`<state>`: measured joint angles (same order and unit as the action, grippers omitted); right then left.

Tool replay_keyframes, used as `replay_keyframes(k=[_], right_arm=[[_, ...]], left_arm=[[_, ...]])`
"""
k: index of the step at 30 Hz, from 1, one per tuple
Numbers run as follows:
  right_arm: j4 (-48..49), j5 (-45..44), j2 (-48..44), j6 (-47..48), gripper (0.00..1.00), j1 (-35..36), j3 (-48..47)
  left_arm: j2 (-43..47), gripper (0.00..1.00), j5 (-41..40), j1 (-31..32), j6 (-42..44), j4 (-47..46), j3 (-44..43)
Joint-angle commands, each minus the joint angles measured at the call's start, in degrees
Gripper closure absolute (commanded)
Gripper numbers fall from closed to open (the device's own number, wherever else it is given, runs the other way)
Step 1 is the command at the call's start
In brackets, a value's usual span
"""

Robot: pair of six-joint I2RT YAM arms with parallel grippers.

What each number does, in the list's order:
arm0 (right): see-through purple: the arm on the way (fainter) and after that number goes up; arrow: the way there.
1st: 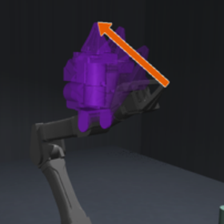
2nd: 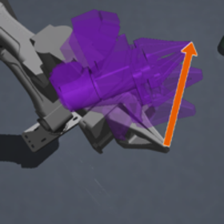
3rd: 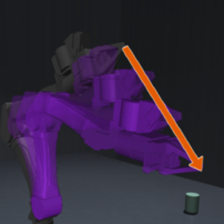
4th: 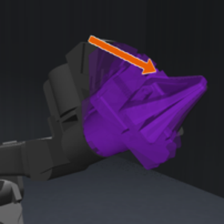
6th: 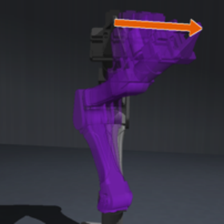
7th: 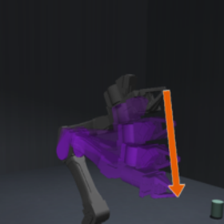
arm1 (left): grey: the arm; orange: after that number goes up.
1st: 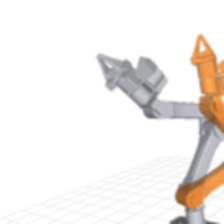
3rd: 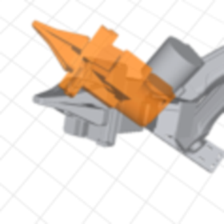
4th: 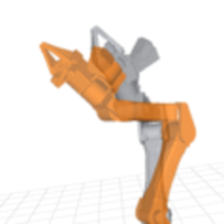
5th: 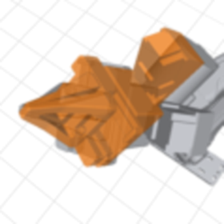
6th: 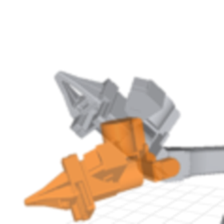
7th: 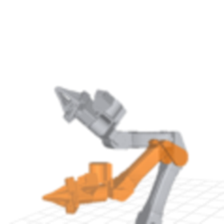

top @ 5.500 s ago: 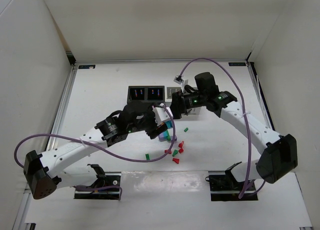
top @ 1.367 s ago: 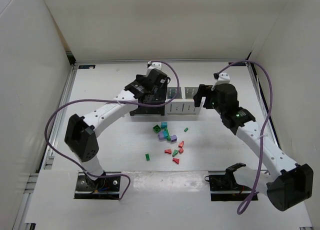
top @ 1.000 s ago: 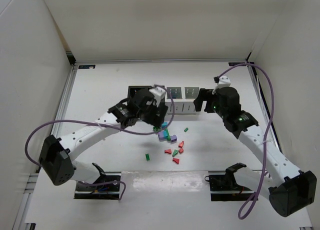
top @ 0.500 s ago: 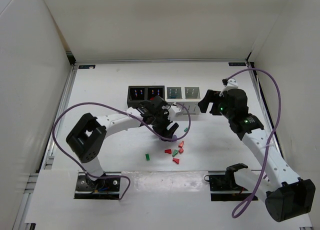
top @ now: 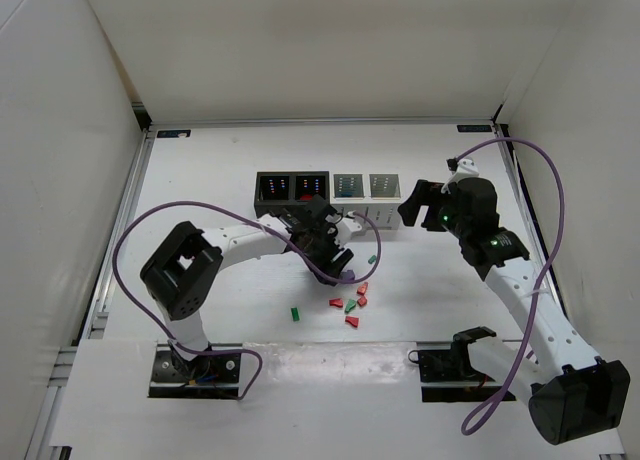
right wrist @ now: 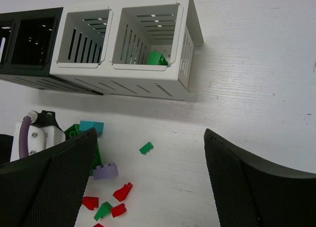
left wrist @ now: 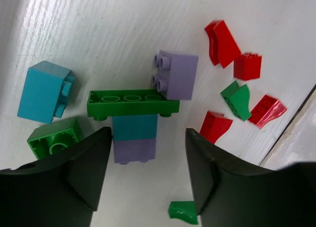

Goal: Sort the legos into containers by color

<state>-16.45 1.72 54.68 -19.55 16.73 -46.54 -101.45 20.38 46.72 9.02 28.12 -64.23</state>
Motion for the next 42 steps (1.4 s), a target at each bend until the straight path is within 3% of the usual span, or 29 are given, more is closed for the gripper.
replay_keyframes(k=[1, 5, 8, 19, 24, 25, 29, 32, 35, 42], right_arm=[[1.1, 0.4, -0.7, -0.4, 0.1, 0.1, -1.0], [1.3, 0.3, -0.9, -0.3, 0.1, 0.2, -1.1], [1.2, 0.1, -1.1, -0.3, 0.1, 0.3, -1.1], [0.0, -1.5, -1.9, 0.0, 0.1, 0.9, -1.0], [-0.3, -1.5, -2.4, 0.0, 0.1, 0.8, -0.9], [-0.2, -1.5, -2.4, 0.3, 0.1, 0.8, -0.9], [-0.3, -1.2, -2.8, 0.1, 0.1, 0.9, -0.9], [-0.1, 2.5, -2.7, 2.4, 0.1, 0.7, -1.5], [-1.0, 18.8, -1.2, 5.5, 0.1, 0.1, -3.9], [-4.1, 32.2, 6.0, 5.1, 0.1, 3.0, -10.2]], left_arm=[[1.5, 0.31, -0.8, -0.2, 0.9, 1.3, -1.2], [1.6, 0.42, -4.5, 0.1, -0.6, 0.2, -0.6], [1.2, 0.45, -6.6, 0.7, -1.1, 0.4, -1.1], [-0.4, 0.42, -11.5, 3.0, -4.4, -1.5, -0.1], [0.1, 0.59, -14.5, 3.2, -6.1, -2.3, 0.1], [0.5, 0.67, -15.5, 3.1, -6.1, -2.3, 0.3], [6.0, 0.7, -17.7, 3.2, -4.6, -2.6, 1.4], [10.5, 0.7, -18.2, 3.3, -2.3, -1.4, 0.9], [16.1, 0.7, -16.2, 3.2, 0.3, -0.7, 0.7], [28.2, 0.7, -7.6, 3.2, 5.5, -5.5, 3.5]])
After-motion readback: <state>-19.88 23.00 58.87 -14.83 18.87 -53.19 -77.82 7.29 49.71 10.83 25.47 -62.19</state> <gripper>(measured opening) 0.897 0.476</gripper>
